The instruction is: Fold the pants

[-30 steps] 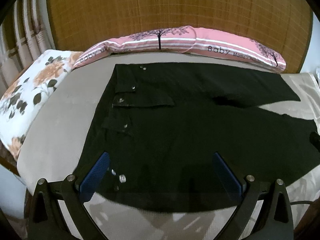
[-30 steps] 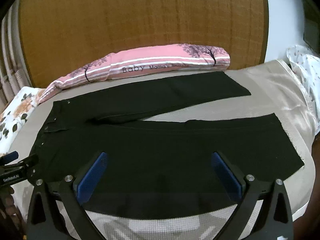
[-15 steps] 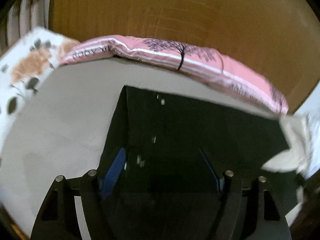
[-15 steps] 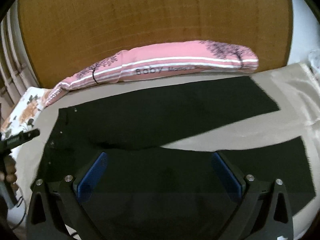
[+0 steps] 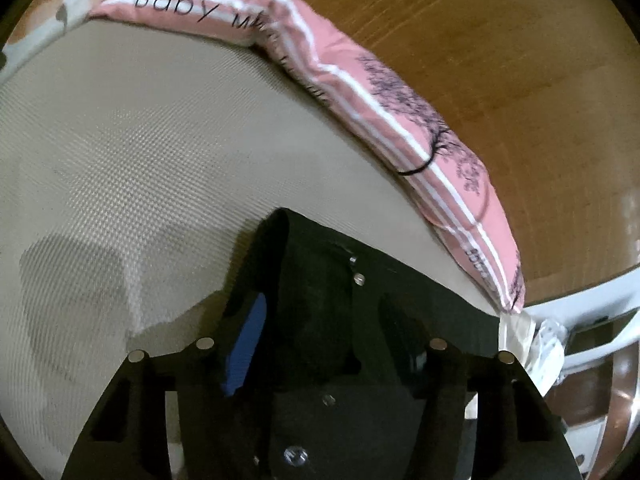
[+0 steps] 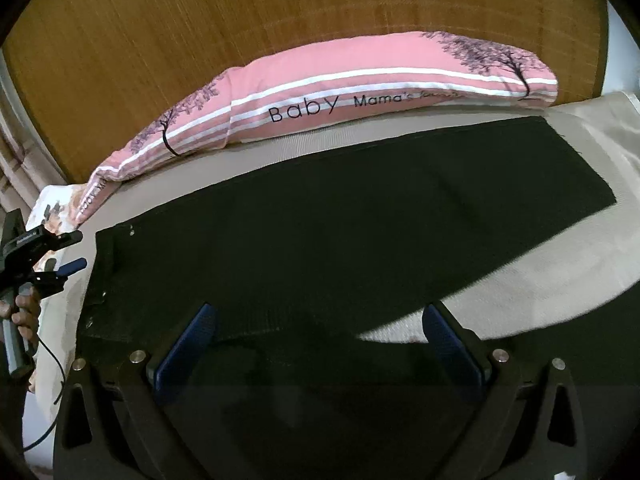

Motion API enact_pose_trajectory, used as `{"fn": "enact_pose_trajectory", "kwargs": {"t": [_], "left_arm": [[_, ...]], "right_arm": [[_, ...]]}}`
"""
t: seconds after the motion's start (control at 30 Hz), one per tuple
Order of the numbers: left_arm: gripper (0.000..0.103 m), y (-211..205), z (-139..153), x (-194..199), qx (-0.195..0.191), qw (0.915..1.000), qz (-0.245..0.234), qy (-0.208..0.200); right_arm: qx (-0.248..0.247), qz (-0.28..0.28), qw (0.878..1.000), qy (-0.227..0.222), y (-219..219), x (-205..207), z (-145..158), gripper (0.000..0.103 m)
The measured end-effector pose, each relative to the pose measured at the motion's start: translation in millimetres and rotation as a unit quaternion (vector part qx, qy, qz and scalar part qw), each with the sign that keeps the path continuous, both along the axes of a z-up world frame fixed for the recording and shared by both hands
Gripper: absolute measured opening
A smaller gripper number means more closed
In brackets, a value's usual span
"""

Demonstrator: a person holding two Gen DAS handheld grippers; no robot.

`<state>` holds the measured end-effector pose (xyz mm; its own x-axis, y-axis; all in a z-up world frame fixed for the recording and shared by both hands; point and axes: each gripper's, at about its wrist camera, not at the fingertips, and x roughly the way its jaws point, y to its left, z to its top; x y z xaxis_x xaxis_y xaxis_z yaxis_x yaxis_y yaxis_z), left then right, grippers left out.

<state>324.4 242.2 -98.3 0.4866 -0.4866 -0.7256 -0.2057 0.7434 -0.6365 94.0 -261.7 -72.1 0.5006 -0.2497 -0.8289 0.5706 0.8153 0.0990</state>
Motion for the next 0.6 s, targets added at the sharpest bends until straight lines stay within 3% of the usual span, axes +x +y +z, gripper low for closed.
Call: {"fn": "enact_pose_trajectory", "kwargs": {"t": [0.1,0.17,0.27,0.6], "left_arm": [[0.055,7,-9,8,-0.001,1.0000,0.002,0.006],[0.044,7,-13,15,-0.007,0.9999,-0.007,0.006],[0.037,4,-17,23,-0.018,0.9997,-0.018,0.005],[0.034,-9,-20,57,-0.032,0.9987,-0.037,-0.011]], "right_arm": [[-0.001,0.006,1.000,0.009,0,14,-6,0.103],[-0.006,0.014,1.000,0.014,2,24,-9,0.103],[-0.008,0.025,0.999,0.021,4,36,-15,0.103],[-0.007,0.068,0.997,0.025,5,66,-24,0.103]]}}
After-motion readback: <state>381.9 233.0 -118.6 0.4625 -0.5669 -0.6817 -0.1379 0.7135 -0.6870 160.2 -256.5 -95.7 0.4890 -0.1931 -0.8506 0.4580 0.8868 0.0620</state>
